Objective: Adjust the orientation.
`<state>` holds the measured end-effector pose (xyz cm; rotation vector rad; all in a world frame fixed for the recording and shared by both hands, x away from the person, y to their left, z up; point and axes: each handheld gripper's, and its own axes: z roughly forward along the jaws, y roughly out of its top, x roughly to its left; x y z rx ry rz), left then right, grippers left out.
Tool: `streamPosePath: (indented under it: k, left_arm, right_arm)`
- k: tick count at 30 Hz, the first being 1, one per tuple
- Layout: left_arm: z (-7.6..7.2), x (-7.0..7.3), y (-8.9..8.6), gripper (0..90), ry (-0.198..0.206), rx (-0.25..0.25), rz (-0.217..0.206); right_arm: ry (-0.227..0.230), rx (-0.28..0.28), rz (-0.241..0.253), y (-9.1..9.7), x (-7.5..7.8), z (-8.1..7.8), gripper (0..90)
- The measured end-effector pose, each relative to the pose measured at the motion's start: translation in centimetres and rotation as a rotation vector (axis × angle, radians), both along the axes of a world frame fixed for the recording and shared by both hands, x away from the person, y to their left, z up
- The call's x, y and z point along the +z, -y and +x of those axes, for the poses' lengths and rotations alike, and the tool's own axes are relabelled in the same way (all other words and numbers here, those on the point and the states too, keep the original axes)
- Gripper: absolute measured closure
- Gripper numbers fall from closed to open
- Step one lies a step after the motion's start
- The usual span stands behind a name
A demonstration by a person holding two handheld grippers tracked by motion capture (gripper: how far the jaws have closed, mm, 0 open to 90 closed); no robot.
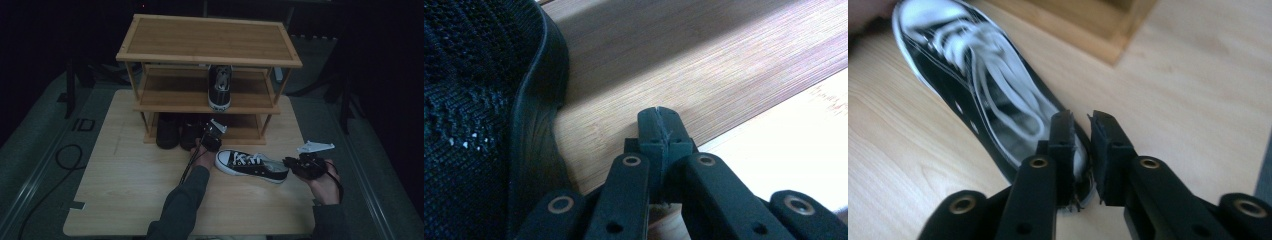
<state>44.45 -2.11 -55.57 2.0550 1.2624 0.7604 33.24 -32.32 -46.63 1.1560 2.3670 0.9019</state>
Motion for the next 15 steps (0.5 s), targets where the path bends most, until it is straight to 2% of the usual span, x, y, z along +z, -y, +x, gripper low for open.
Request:
streamPosePath:
  k: [3,5,15]
  left_arm:
    - [0.0,0.0,0.0,90.0,0.001,0.0,0.0]
    - [0.0,0.0,0.0,90.0,0.0,0.0,0.0]
    - [0.0,0.0,0.0,90.0,0.001,0.0,-0.001]
  right_arm:
    - [0.045,0.058,-0.003,-0.8,0.2,0.6,78.2]
    - [0.051,0.097,-0.008,-1.4,0.1,1.1,77.7]
    - [0.029,0.208,-0.069,-3.9,-0.5,2.9,75.5]
